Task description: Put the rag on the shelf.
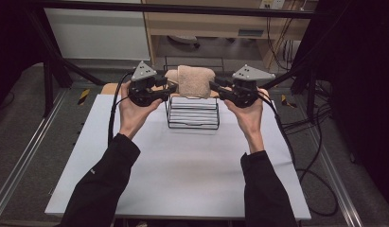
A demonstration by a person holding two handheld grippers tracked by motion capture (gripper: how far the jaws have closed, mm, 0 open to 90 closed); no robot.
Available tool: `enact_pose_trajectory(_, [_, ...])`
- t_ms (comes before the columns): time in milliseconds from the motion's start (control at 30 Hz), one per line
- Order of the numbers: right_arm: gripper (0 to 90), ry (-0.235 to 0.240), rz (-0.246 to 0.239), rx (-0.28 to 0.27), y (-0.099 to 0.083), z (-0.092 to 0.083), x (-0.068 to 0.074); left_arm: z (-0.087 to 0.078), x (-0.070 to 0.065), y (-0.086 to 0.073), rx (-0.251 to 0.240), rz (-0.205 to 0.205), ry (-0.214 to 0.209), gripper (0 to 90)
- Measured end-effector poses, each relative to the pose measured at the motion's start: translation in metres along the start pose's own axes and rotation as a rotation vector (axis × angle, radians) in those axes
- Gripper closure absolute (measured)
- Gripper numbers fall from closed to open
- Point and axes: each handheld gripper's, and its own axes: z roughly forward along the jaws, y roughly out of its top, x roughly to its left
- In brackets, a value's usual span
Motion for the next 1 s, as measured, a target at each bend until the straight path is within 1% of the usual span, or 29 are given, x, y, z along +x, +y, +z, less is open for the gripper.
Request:
enact_pose_trajectory(100, [57.3, 0.003, 0.015, 0.006, 0.000, -0.004, 0.001, -0.007, 0.002, -0.006, 0.002, -0.002, 0.007, 42.7])
enact_pose_trajectory(167, [51.5, 0.013, 0.028, 0.022, 0.000, -0.008, 0.002, -0.012, 0.003, -0.011, 0.004, -0.018, -0.003, 38.3])
enact_pose_trajectory(267, [39.4, 0.016, 0.049, 0.033, -0.002, -0.013, 0.003, -0.018, 0.005, -0.020, 0.030, -0.020, 0.000, 33.4])
enact_pose_trajectory(333, [31.6, 0.023, 0.079, 0.037, -0.006, -0.017, 0.003, -0.022, 0.007, -0.028, 0.042, -0.029, -0.001, 29.5])
enact_pose_trajectory(367, [29.2, 0.021, 0.092, 0.042, -0.009, -0.019, 0.003, -0.025, 0.008, -0.033, 0.047, -0.030, -0.002, 28.4])
enact_pose_trajectory(467, [21.1, 0.018, 0.106, 0.066, -0.020, -0.025, 0.002, -0.032, 0.010, -0.050, 0.076, -0.028, 0.005, 24.8])
enact_pose_trajectory(567, [15.5, 0.019, 0.126, 0.082, -0.033, -0.031, 0.001, -0.039, 0.014, -0.068, 0.100, -0.047, 0.010, 20.2])
enact_pose_trajectory(600, [13.9, 0.022, 0.136, 0.086, -0.038, -0.033, 0.000, -0.042, 0.015, -0.075, 0.105, -0.059, 0.009, 18.5])
enact_pose_trajectory(667, [10.3, 0.021, 0.151, 0.101, -0.048, -0.037, -0.002, -0.047, 0.016, -0.089, 0.124, -0.066, 0.002, 16.3])
enact_pose_trajectory(767, [7.3, 0.024, 0.160, 0.116, -0.064, -0.045, -0.004, -0.055, 0.018, -0.110, 0.166, -0.069, 0.003, 12.0])
enact_pose_trajectory(900, [4.1, 0.035, 0.197, 0.136, -0.087, -0.055, -0.008, -0.066, 0.019, -0.139, 0.190, -0.090, -0.002, 8.6])
enact_pose_trajectory(1000, [2.3, 0.030, 0.212, 0.162, -0.105, -0.061, -0.010, -0.071, 0.019, -0.154, 0.202, -0.094, -0.006, 7.2])
